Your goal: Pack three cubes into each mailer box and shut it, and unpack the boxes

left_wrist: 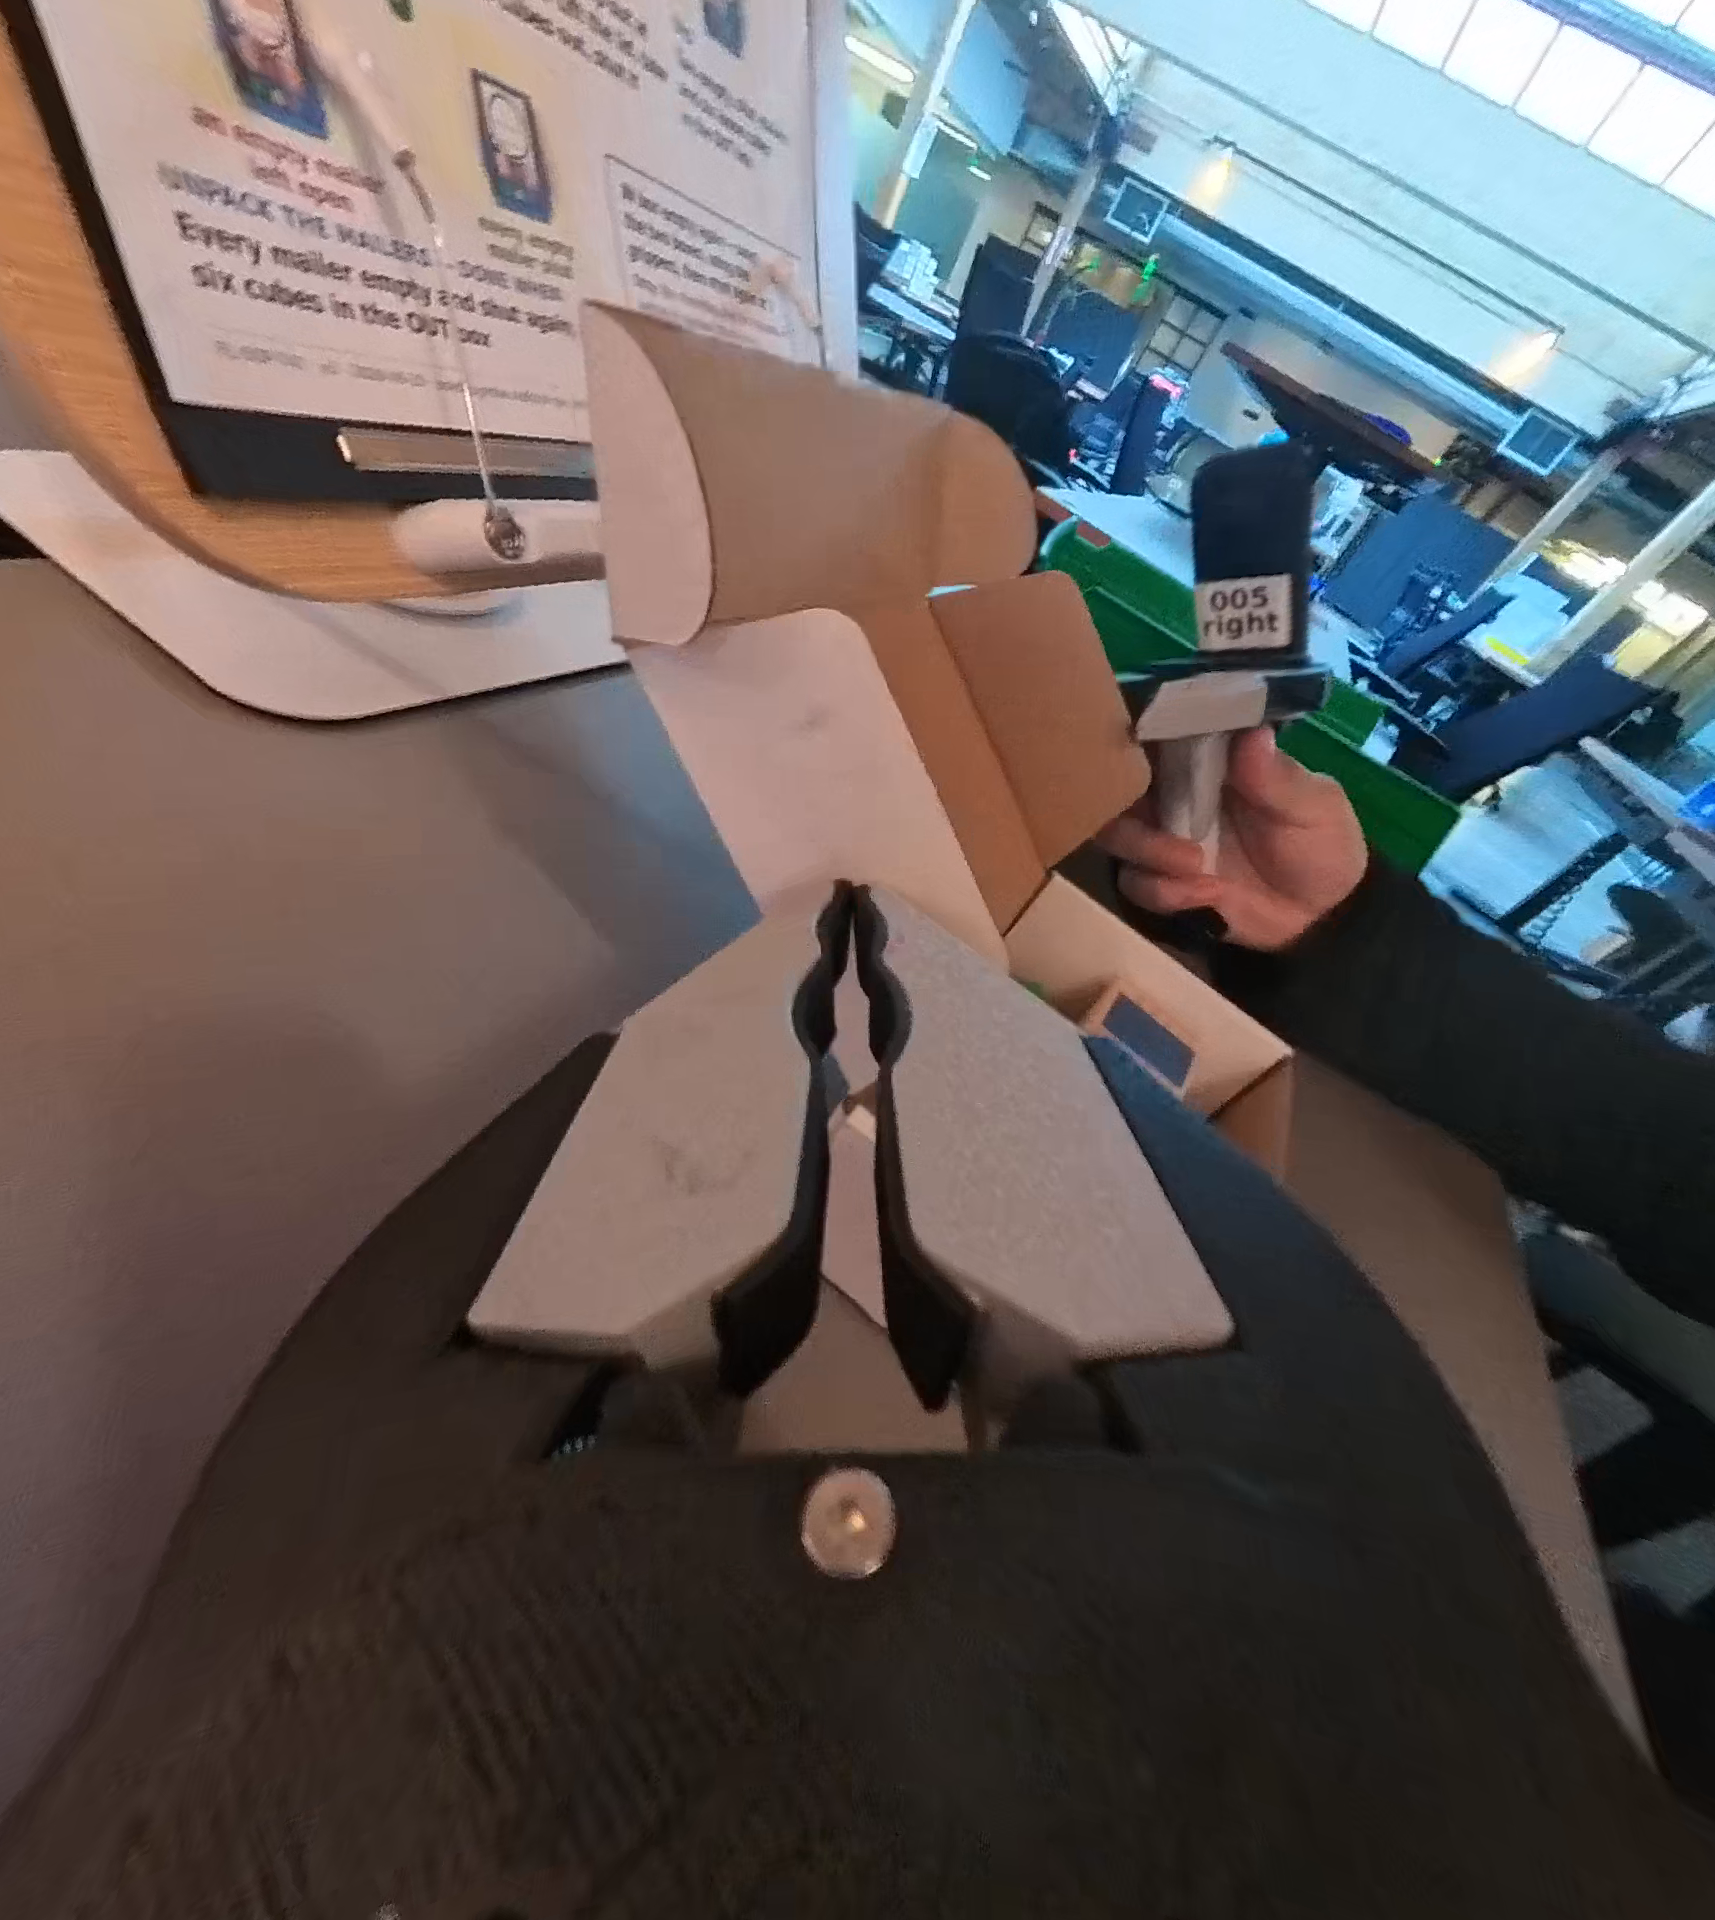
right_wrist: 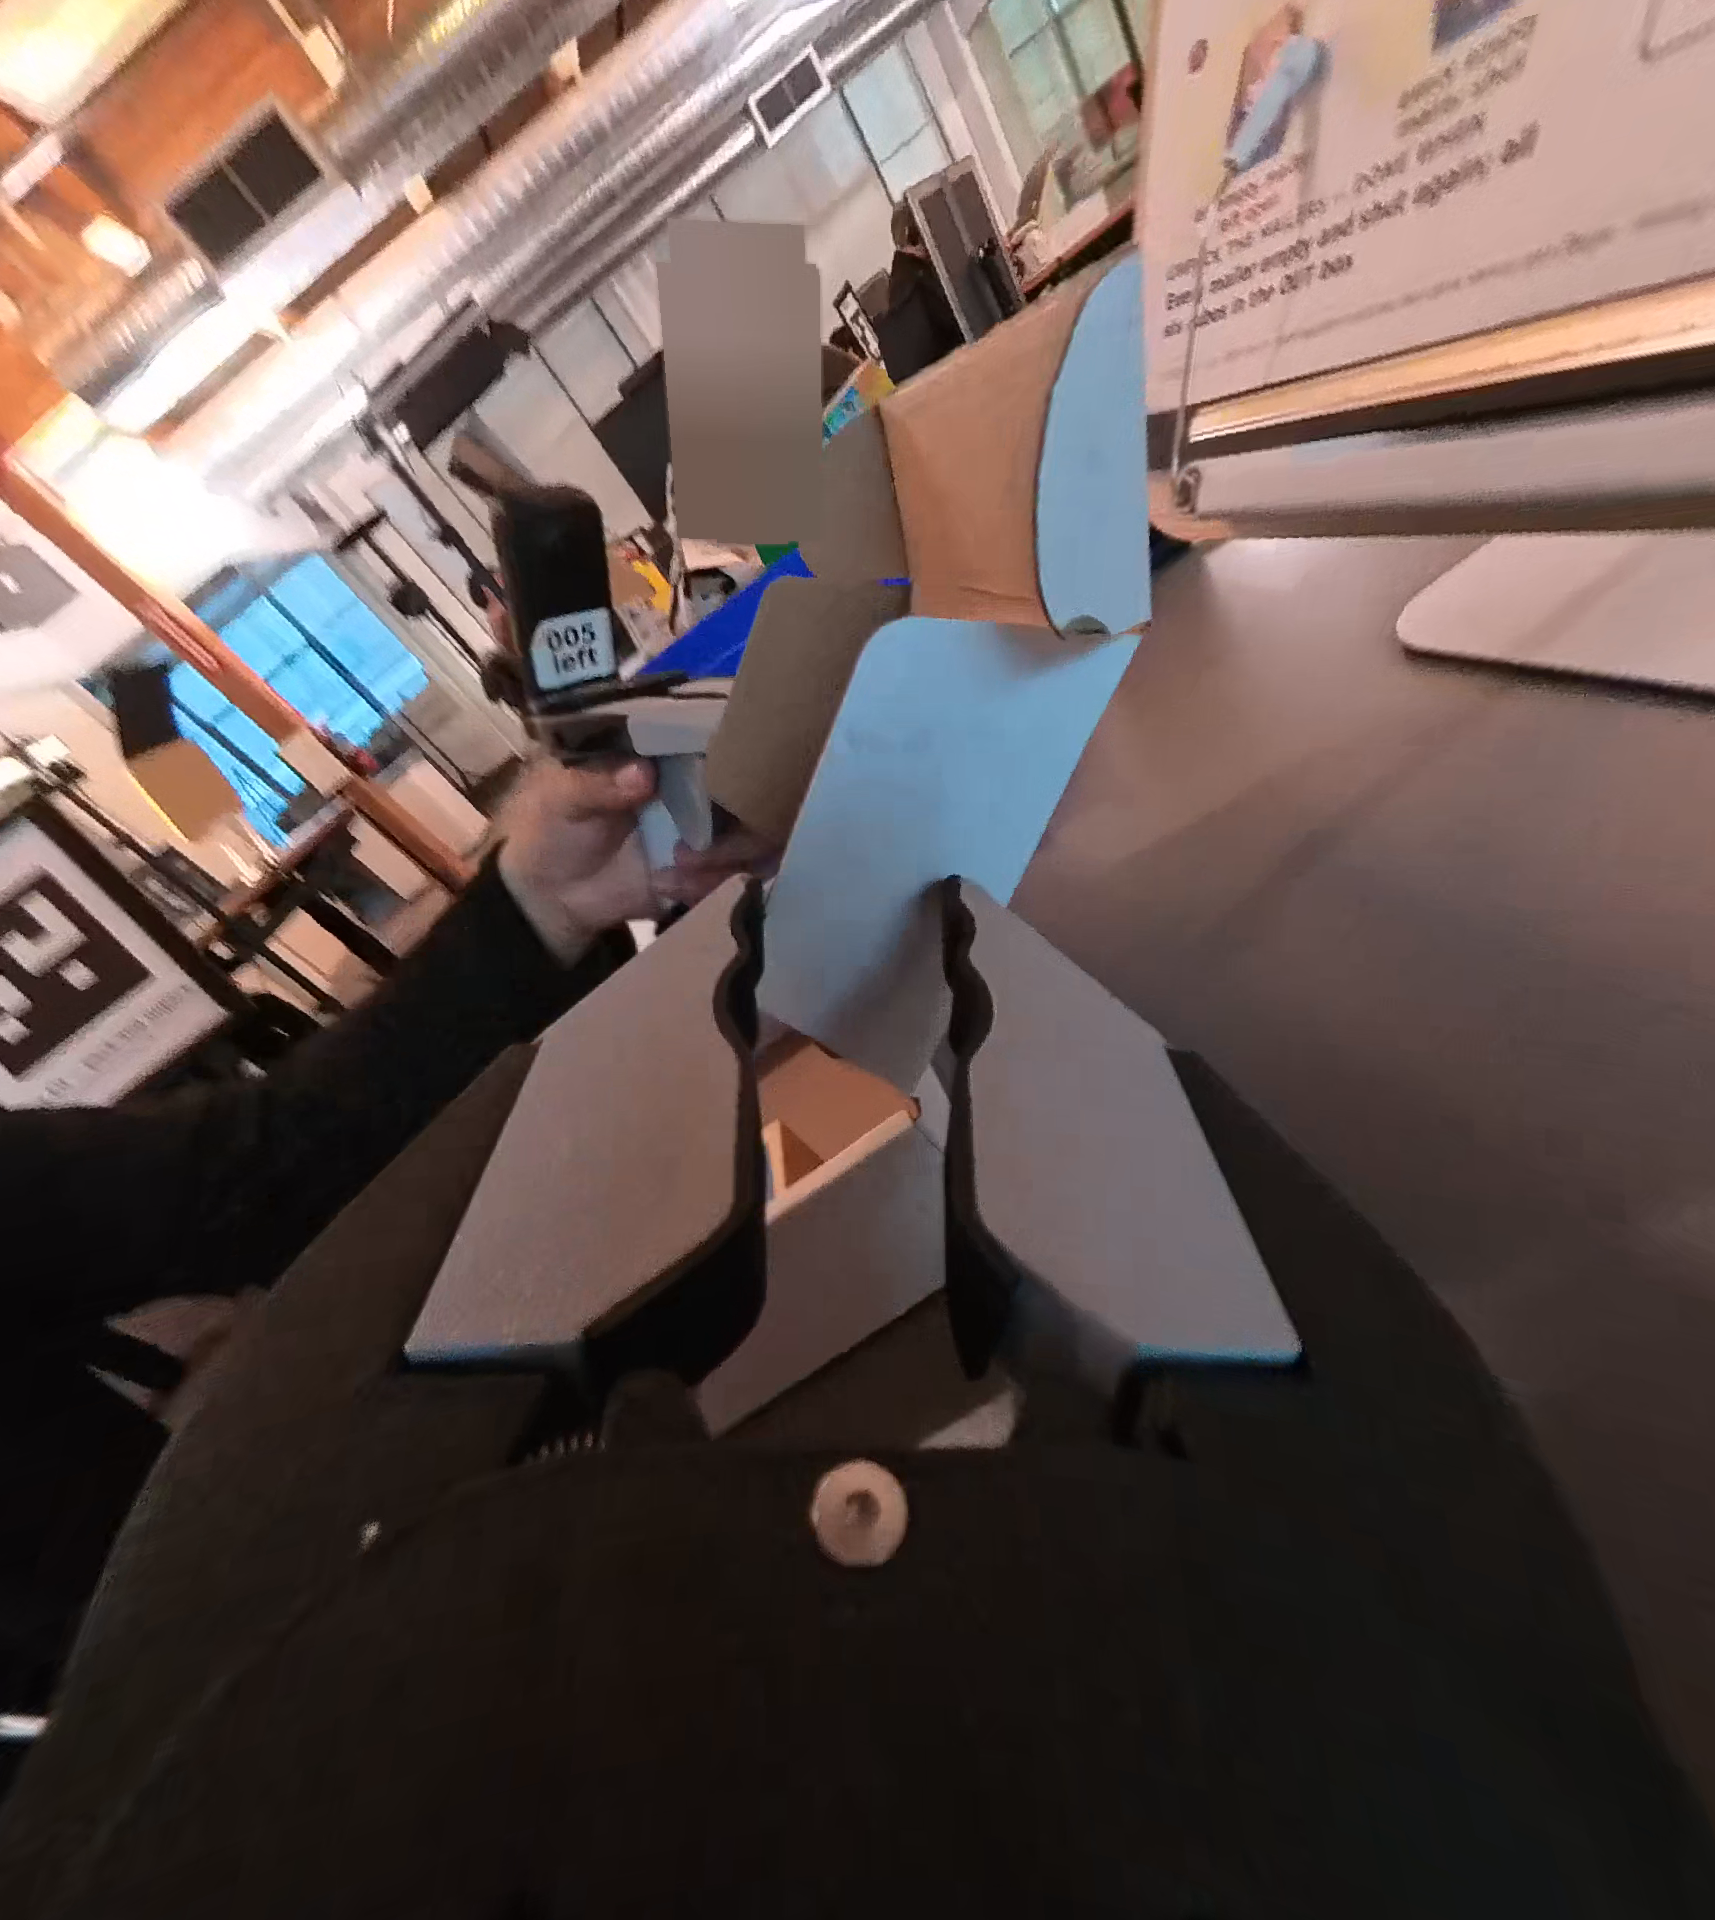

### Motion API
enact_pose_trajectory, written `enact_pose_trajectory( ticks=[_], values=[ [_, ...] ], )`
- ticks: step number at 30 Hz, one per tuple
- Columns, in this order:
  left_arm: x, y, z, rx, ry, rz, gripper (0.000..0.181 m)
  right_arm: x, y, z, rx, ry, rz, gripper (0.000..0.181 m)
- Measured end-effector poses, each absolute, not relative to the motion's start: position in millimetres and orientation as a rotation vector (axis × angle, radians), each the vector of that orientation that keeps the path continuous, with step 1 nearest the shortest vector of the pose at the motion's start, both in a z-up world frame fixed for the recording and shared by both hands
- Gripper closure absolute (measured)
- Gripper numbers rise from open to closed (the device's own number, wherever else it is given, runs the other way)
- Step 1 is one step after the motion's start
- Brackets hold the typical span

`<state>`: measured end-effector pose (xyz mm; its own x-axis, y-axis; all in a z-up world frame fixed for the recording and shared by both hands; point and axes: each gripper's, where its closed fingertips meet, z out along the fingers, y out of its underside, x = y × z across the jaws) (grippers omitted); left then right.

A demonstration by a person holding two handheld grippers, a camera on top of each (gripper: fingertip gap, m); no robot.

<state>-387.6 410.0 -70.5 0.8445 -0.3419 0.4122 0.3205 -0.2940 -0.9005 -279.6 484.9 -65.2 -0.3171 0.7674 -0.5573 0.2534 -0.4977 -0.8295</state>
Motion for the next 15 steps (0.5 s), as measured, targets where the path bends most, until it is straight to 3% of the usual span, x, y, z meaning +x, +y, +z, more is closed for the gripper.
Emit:
enact_pose_trajectory(
  ticks=[8, 12, 15],
  values=[
    [-367.0, 390.1, -67.3, -1.775, 0.293, -0.587, 0.181, -255.9, 459.3, -65.6, -1.199, -1.673, 1.473, 0.153],
    [-354.2, 374.0, -73.5, -1.804, 0.457, -0.597, 0.181, -235.0, 431.8, -70.1, -1.034, -1.875, 1.424, 0.178],
    [-347.8, 368.1, -85.0, -1.843, 0.556, -0.561, 0.181, -231.6, 419.2, -82.3, -1.037, -1.976, 1.427, 0.181]
  ],
)
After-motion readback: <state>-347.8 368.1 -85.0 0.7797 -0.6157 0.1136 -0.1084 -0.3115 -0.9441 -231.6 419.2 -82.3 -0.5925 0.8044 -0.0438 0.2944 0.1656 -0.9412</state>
